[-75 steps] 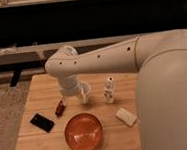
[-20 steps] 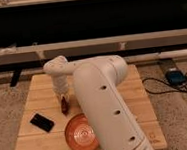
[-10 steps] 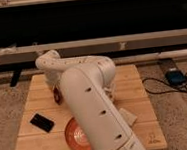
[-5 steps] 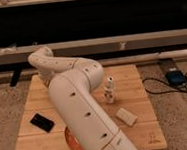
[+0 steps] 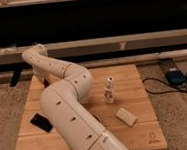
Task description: Drag the pepper across the table
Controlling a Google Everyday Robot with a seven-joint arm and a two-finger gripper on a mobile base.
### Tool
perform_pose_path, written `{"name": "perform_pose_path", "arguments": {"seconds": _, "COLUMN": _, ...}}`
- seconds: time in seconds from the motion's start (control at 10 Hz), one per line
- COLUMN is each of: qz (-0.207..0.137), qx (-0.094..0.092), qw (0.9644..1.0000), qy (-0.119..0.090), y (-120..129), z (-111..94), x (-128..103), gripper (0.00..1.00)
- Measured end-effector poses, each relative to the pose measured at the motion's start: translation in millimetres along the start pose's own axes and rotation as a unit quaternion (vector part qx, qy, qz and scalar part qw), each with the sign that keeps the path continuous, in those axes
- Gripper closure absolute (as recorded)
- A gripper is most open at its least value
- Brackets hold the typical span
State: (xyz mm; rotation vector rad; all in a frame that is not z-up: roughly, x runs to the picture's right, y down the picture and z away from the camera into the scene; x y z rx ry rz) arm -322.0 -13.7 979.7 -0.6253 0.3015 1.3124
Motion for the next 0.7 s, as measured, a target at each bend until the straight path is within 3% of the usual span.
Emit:
{"name": "perform_pose_path", "arguments": {"seconds": 0.4, "qz": -0.051, "qx": -0.042, "qw": 0.9978, "qy": 0.003, "y": 1, "z": -14, "x": 5, "gripper": 0.20}}
{"name": "perform_pose_path", "arguments": {"seconds": 0.7, "qz": -0.054, "qx": -0.044, "qw": 0.9976, "qy": 0.003, "y": 5, "z": -13, "x": 6, "gripper": 0.20}}
